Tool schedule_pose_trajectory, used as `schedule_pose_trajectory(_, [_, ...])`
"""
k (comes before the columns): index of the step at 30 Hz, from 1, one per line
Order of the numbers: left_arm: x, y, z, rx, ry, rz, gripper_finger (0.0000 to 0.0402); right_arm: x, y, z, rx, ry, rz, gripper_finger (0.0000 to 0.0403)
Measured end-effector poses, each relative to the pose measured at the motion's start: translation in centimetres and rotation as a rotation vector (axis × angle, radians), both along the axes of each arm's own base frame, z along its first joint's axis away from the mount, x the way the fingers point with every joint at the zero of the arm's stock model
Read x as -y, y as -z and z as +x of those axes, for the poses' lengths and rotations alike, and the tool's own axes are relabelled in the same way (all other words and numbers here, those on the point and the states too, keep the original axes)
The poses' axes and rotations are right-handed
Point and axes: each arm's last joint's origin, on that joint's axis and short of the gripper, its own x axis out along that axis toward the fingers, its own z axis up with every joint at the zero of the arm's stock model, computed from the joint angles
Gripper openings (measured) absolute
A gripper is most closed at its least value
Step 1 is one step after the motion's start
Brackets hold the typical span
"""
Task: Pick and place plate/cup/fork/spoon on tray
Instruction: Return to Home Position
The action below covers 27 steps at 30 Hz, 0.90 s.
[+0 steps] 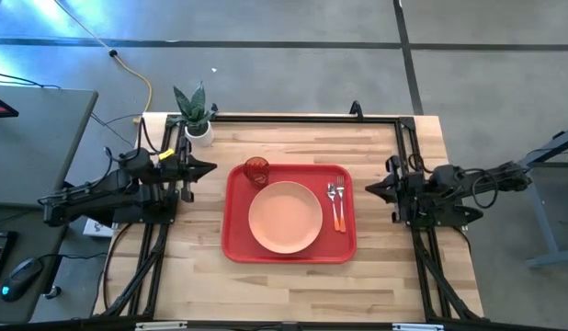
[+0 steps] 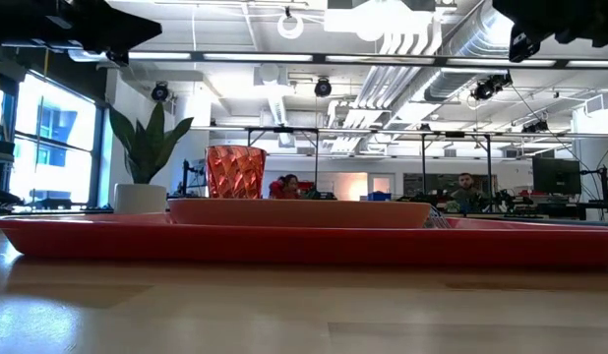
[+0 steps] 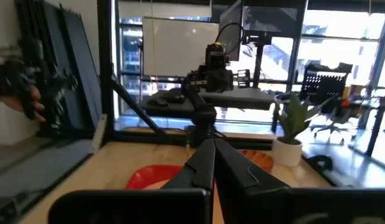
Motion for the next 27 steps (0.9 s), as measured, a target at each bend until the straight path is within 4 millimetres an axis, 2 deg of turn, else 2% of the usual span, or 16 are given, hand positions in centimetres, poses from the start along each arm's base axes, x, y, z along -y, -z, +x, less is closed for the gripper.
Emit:
schedule_pose_trajectory(3, [0.2, 0.2, -0.5, -0.011, 0.002, -0.011, 0.0, 0.0, 0.6, -0.2, 0.02, -0.006, 0.026, 0.0])
schedule_pose_trajectory(8, [0.5, 0.4, -1.7, 0.004, 0.005, -0.025, 0.0, 0.1, 0.3, -0.7, 0.063, -0.038, 0.035, 0.0])
schedule_pose_trajectory(12, [0.7, 0.6, -2.5, 0.026, 0.002, 0.013, 0.0, 0.0, 0.3, -1.0, 0.07, -0.056, -0.032, 0.0])
schedule_pose_trajectory(18, [0.6, 1.9, -1.8, -0.001, 0.0, -0.017, 0.0, 0.1, 1.3, -0.7, 0.034, -0.009, -0.056, 0.0])
schedule_pose_trajectory(27, [0.4, 3.5, -1.3, -0.022, 0.001, -0.02, 0.0, 0.0, 3.0, -0.3, 0.135, -0.013, 0.003, 0.0])
